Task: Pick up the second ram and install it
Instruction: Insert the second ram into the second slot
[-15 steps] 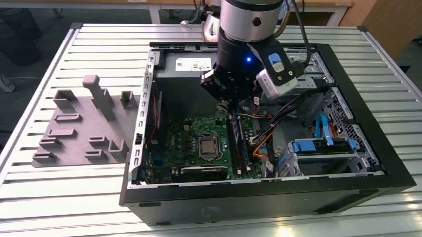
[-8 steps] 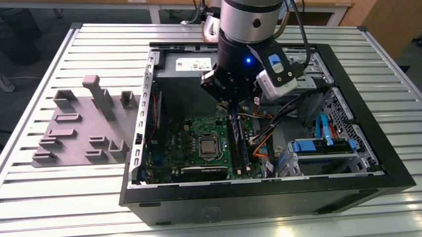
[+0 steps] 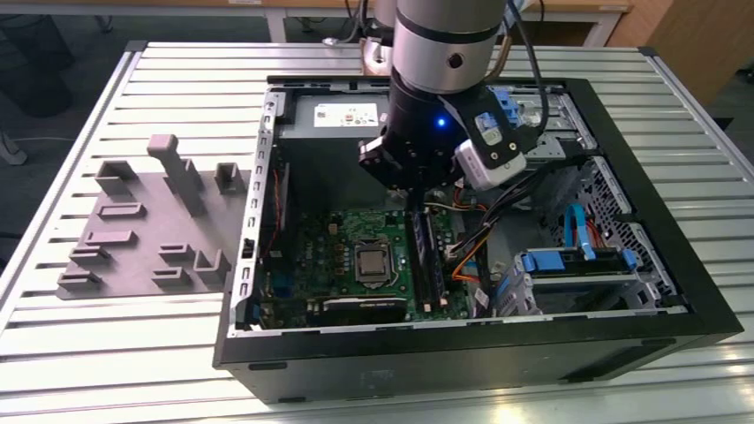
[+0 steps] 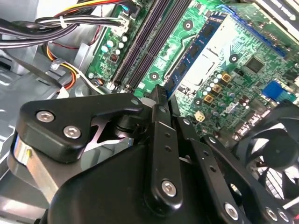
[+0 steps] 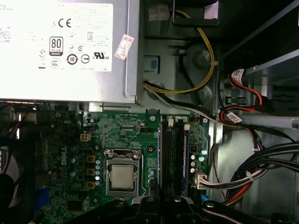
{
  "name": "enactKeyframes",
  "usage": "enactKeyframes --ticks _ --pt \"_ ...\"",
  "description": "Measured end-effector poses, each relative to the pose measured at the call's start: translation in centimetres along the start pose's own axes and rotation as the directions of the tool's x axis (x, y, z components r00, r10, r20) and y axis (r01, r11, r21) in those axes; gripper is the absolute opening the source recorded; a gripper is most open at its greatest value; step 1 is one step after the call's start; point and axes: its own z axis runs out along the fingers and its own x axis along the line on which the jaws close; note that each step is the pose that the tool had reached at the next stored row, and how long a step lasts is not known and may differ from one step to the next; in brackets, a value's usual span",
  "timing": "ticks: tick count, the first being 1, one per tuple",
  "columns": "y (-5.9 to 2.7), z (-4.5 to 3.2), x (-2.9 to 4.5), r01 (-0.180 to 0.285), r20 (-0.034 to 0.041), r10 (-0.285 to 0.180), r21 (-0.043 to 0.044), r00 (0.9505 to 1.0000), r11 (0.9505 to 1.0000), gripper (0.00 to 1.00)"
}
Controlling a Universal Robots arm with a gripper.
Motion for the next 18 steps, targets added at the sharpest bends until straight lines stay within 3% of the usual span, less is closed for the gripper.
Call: enactKeyframes --ticks 18 --pt "0.01 3.27 -0.72 -0.039 -0.0003 0.039 0.0002 0.9993 0.9993 0.14"
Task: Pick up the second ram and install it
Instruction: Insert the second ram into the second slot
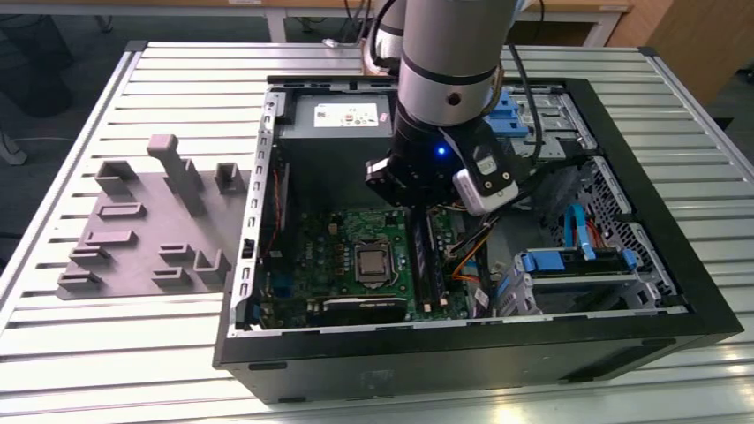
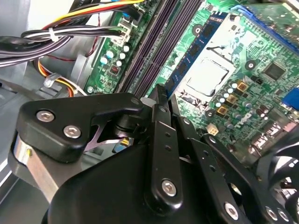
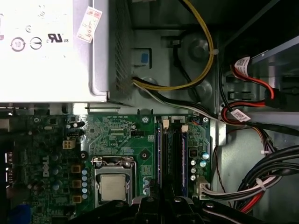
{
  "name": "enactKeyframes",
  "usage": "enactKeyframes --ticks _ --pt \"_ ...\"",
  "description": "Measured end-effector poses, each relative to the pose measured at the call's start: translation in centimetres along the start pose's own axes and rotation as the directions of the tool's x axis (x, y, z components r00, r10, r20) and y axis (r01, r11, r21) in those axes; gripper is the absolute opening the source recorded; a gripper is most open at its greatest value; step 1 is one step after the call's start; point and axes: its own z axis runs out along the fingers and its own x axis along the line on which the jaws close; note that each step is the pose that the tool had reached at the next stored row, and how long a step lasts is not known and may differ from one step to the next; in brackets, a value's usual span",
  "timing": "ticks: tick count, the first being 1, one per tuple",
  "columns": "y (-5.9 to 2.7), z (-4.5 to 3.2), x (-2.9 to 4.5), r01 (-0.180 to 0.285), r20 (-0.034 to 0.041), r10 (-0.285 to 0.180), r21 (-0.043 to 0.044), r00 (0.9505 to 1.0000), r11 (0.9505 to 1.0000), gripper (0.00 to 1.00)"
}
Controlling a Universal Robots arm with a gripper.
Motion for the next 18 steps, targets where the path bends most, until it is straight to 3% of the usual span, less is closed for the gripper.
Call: enactKeyframes --ticks 4,12,14,17,18 --pt "0.0 0.55 0.0 0.0 -0.0008 0.0 0.0 1.0 1.0 0.14" --pt "0.0 0.65 -0.01 0.0 -0.0009 0.0 -0.0012 1.0 1.0 0.14" --pt "0.0 0.81 -0.01 0.0 -0.0011 0.0 -0.0074 1.0 1.0 0.14" --pt "-0.11 1.11 -0.01 0.0 -0.0016 0.0 -0.0261 1.0 0.9997 0.14" --pt "-0.19 1.24 -0.02 0.0 -0.0017 0.0 -0.0287 1.0 0.9996 0.14"
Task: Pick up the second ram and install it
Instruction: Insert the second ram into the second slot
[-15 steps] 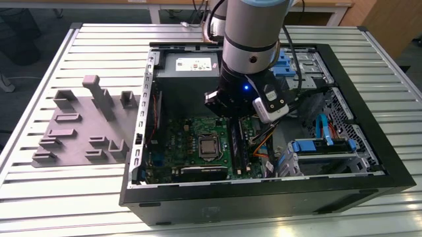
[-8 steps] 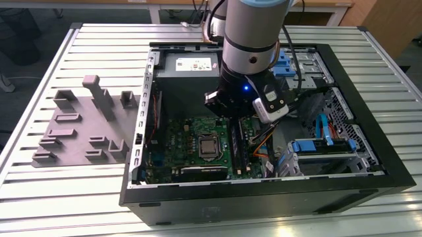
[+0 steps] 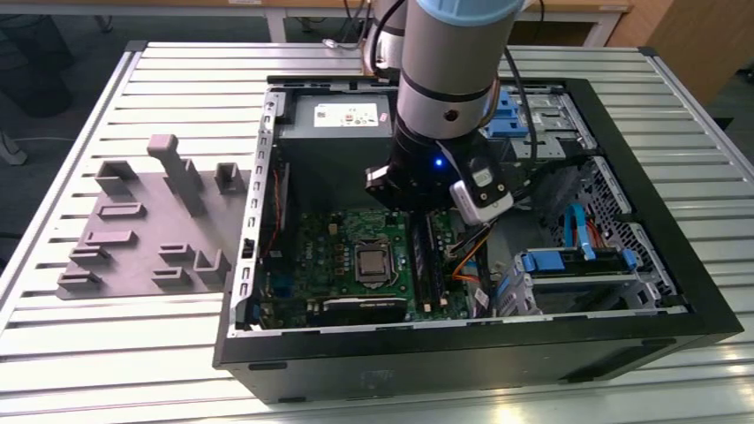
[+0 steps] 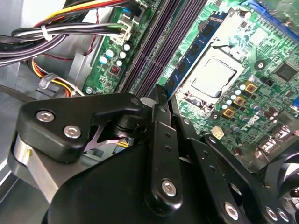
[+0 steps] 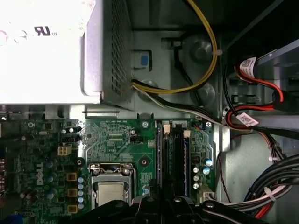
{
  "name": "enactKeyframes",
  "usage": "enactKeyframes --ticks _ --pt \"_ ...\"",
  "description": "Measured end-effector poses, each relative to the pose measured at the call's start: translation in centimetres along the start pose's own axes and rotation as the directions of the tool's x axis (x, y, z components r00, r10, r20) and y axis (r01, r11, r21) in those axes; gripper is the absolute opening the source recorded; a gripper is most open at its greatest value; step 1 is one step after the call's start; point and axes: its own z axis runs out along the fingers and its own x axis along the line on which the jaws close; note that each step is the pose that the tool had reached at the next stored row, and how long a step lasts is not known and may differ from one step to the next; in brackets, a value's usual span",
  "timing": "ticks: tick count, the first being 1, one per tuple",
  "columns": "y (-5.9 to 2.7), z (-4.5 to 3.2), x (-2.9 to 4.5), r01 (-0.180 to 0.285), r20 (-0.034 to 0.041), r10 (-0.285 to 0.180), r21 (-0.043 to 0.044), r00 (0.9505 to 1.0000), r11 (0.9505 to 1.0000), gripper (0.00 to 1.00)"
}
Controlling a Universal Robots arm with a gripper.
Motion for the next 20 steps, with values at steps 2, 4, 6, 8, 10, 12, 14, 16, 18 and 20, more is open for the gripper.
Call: enactKeyframes --ticks 2,4,6,8,10,12,14,16,18,20 --pt "-0.19 0.22 -0.02 -0.002 0.0 0.002 -0.0014 1.0 1.0 0.14" --pt "-0.33 0.46 -0.03 -0.007 0.0001 0.007 -0.0026 1.0 1.0 0.14" --pt "-0.47 0.65 -0.04 -0.013 0.0002 0.013 -0.0035 0.9999 0.9999 0.14" --pt "-0.52 0.72 -0.05 -0.016 0.0003 0.016 -0.0037 0.9999 0.9999 0.14" --pt "-0.53 0.72 -0.05 -0.017 0.0002 0.017 -0.0034 0.9999 0.9999 0.14" --pt "-0.53 0.73 -0.05 -0.017 0.0002 0.017 -0.0035 0.9999 0.9998 0.14" --pt "-0.53 0.72 -0.06 -0.017 0.0002 0.017 -0.0034 0.9999 0.9998 0.14" --pt "-0.59 0.74 -0.06 -0.017 0.0003 0.017 -0.0043 0.9999 0.9998 0.14" --pt "-0.71 0.72 -0.06 -0.017 0.0001 0.017 -0.0045 0.9999 0.9998 0.14" --pt "-0.8 0.73 -0.06 -0.017 0.0001 0.017 -0.0047 0.9999 0.9998 0.14"
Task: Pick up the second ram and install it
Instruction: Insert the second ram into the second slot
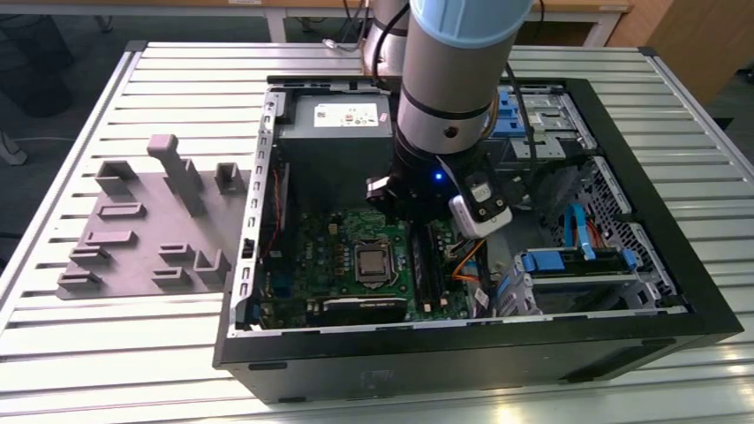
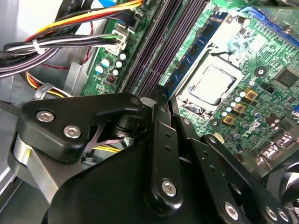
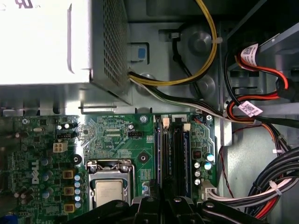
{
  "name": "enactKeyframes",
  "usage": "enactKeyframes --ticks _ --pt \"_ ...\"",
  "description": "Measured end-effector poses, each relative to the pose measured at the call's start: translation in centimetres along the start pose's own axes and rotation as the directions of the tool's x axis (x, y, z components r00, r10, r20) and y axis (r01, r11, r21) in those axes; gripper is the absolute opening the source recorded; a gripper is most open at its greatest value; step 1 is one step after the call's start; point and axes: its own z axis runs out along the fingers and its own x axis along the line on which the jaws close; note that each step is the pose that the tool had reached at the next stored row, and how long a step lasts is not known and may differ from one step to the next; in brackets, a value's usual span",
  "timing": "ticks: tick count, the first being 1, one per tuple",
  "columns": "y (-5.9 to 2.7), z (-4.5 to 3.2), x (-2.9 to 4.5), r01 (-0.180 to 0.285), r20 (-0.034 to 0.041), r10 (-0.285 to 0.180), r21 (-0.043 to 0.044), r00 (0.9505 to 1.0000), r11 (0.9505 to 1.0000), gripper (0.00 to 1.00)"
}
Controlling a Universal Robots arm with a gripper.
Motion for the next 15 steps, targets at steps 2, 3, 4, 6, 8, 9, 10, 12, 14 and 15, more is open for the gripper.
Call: enactKeyframes --ticks 2,3,4,6,8,9,10,12,14,15 --pt "-0.1 0.09 -0.03 0.0 0.0 0.0 -0.0009 1.0 1.0 0.14" --pt "-0.12 0.18 -0.07 0.0 0.0 0.0 -0.0019 1.0 1.0 0.14" --pt "-0.16 0.28 -0.08 0.0 0.0 0.0 -0.0023 1.0 1.0 0.14" --pt "-0.24 0.49 -0.09 0.0 -0.0001 0.0 -0.0026 1.0 1.0 0.14" --pt "-0.34 0.73 -0.11 0.0 -0.0002 0.0 -0.0027 1.0 1.0 0.14" --pt "-0.38 0.82 -0.13 0.0 -0.0002 0.0 -0.0028 1.0 1.0 0.14" --pt "-0.43 0.92 -0.15 0.0 -0.0002 0.0 -0.0029 1.0 1.0 0.14" --pt "-0.48 1.1 -0.16 0.0 -0.0001 0.0 -0.0031 1.0 1.0 0.14" --pt "-0.54 1.21 -0.17 0.0 -0.0001 0.0 -0.003 1.0 1.0 0.14" --pt "-0.58 1.24 -0.17 0.0 -0.0001 0.0 -0.003 1.0 1.0 0.14"
